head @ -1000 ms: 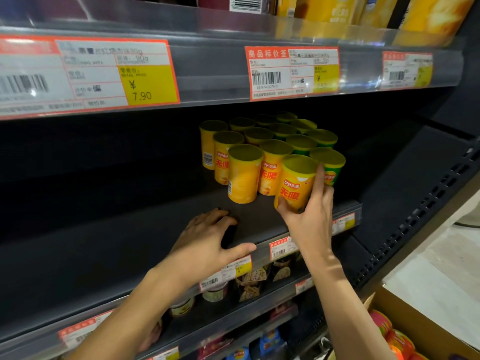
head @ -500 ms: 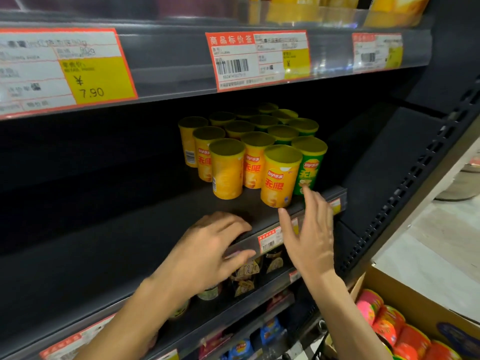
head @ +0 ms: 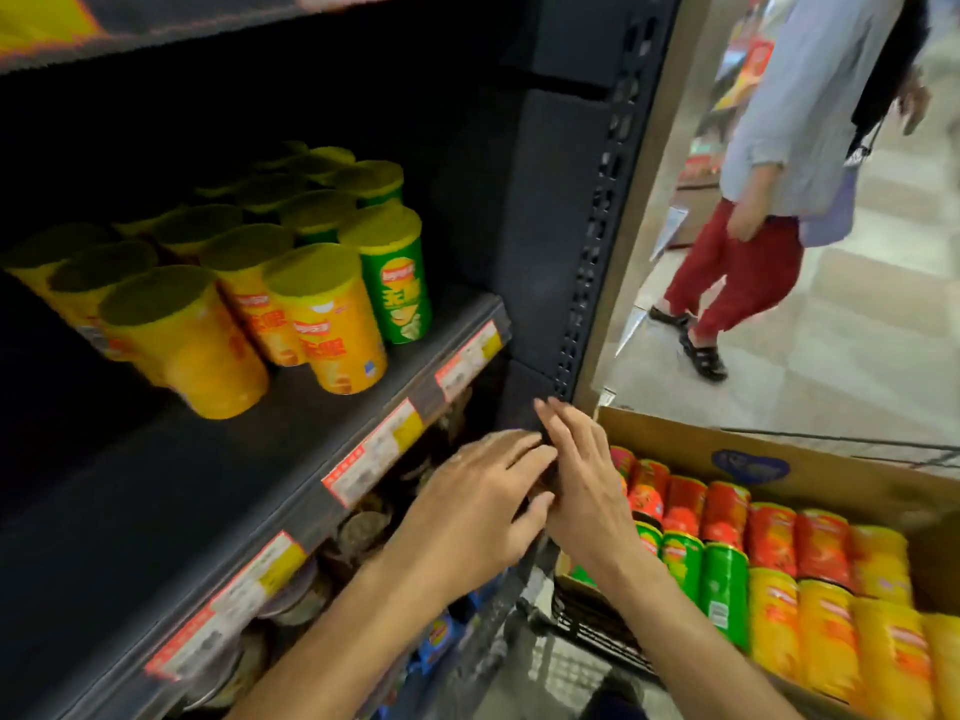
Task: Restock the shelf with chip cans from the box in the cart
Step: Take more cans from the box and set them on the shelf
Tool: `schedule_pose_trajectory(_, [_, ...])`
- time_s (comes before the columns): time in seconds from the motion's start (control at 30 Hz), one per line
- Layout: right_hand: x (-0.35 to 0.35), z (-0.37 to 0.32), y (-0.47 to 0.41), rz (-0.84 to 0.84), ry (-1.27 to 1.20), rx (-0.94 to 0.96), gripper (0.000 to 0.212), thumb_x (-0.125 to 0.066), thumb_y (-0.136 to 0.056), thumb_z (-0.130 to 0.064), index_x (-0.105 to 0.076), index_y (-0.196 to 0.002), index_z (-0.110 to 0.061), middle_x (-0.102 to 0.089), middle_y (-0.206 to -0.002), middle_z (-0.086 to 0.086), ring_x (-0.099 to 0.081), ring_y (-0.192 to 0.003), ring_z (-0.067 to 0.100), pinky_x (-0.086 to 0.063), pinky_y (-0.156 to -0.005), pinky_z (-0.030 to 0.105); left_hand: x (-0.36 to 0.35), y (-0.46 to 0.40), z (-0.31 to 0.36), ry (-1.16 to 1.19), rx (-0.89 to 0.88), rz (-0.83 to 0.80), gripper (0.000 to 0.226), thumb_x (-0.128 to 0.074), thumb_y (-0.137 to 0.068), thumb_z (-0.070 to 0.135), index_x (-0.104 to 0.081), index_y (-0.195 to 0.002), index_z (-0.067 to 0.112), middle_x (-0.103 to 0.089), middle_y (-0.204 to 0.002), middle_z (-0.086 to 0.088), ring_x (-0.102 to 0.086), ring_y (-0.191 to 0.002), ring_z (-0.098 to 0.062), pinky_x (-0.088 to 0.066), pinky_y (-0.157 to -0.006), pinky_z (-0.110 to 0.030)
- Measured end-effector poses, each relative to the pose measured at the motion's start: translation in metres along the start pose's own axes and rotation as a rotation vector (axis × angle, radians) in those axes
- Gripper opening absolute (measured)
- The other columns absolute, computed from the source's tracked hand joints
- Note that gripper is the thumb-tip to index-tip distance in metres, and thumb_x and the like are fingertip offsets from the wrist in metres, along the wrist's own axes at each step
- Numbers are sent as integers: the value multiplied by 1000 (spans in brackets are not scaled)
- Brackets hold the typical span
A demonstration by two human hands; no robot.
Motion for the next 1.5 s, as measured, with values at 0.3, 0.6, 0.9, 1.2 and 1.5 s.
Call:
schedule_pose_trajectory(0.3, [51, 105, 44, 23, 119, -239, 64, -47, -95, -46, -41, -149, -13, -44, -144, 8, -40, -136, 23, -34, -114, 33, -75, -83, 46, 82, -179, -138, 43, -70, -85, 27, -64, -125, 14, -63, -127, -4, -58, -118, -19, -50, -99, -32])
schedule_pose_trajectory(0.6, [98, 254, 108, -16, 223, -547, 62, -51, -94, -46, -43, -148, -16, -50, -138, 8, -45, -129, 24, -42, -108, 38, -168, -159, 93, 83, -240, -351, 43, -60, -91, 32, -60, -131, 16, -58, -135, -4, -54, -124, -20, -46, -103, -34])
schedule_pose_trajectory(0.9, [142, 435, 192, -218, 231, -1123, 67, -61, -95, -35, -34, -152, -14, -47, -143, 18, -46, -128, 37, -40, -106, 45, -241, -193, 137, 58, -211, -594, 54, -56, -96, 35, -43, -147, 23, -39, -154, 1, -41, -138, -18, -40, -109, -36])
schedule_pose_trajectory(1.2, [131, 496, 190, -375, 220, -1383, 77, -66, -92, -36, -23, -151, -11, -45, -138, 27, -50, -123, 44, -46, -98, 45, -297, -216, 166, 12, -239, -764, 55, -50, -99, 38, -35, -151, 26, -34, -156, 6, -34, -141, -12, -30, -112, -26])
schedule_pose_trajectory(1.5, [158, 499, 194, -308, 121, -1399, 85, -75, -83, -39, -26, -150, -19, -53, -132, 17, -56, -118, 39, -49, -92, 45, -358, -229, 193, 11, -265, -917, 56, -48, -99, 41, -33, -151, 24, -34, -156, 3, -38, -138, -17, -37, -111, -32])
Point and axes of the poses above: each hand's wrist, its own y-axis away from the middle knuckle, its own x-axis out of the back of the hand, z = x × y, the point moved 3 cm from there along -y, towards the middle knuckle
